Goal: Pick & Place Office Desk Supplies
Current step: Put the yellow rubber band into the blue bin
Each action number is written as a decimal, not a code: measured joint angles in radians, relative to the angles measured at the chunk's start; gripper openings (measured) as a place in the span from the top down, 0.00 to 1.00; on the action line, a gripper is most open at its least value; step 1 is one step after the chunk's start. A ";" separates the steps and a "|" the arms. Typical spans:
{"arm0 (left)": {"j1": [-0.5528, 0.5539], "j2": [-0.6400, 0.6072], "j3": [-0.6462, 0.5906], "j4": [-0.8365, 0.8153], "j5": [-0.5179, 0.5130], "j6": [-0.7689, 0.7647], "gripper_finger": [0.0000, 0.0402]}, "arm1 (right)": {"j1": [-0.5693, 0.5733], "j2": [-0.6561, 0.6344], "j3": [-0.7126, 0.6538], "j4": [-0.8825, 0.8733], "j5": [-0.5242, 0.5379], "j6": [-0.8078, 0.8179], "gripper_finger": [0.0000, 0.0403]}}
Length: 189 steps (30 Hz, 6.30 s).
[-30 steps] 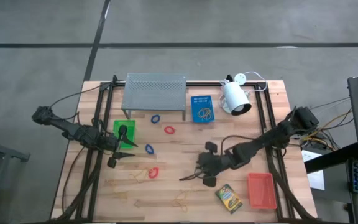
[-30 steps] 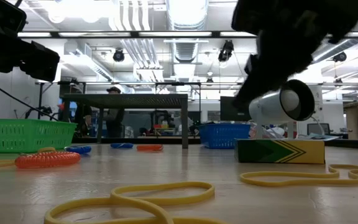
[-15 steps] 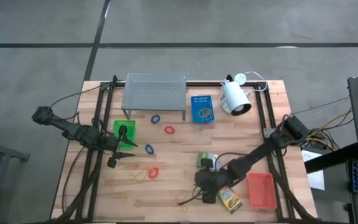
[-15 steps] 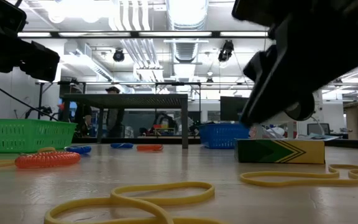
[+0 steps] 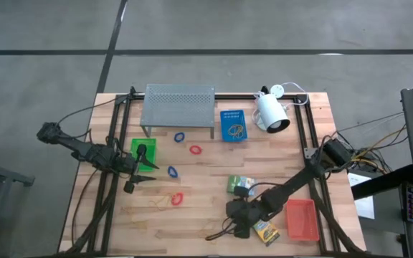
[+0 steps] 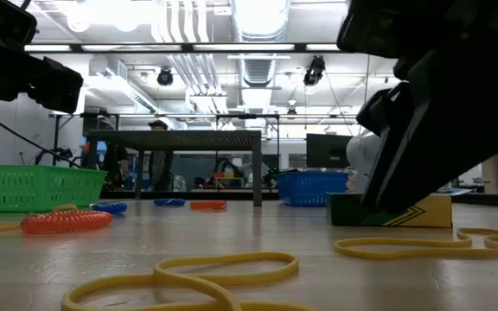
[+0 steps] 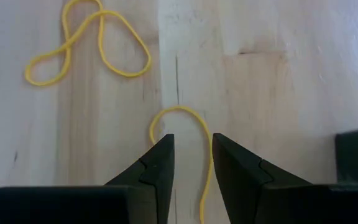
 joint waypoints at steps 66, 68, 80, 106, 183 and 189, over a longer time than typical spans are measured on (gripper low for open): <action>0.000 0.001 0.000 0.000 0.000 0.000 0.50 | 0.017 -0.028 0.003 -0.001 0.153 -0.019 0.98; 0.000 0.001 0.000 0.000 0.000 0.000 0.50 | 0.021 -0.038 0.009 -0.016 0.171 -0.013 0.98; 0.000 0.000 0.000 0.000 0.000 0.000 0.50 | 0.001 -0.184 0.055 -0.115 0.196 -0.006 0.98; 0.000 0.000 0.000 0.000 0.000 0.000 0.50 | -0.376 -0.516 0.054 -0.409 0.176 -0.025 0.98; 0.000 0.000 0.000 0.000 0.000 0.000 0.50 | -1.056 -0.113 0.122 -0.426 -0.419 -0.115 0.98; 0.000 0.000 0.000 0.000 0.000 0.000 0.50 | -1.056 -0.115 0.122 -0.426 -0.418 -0.092 0.98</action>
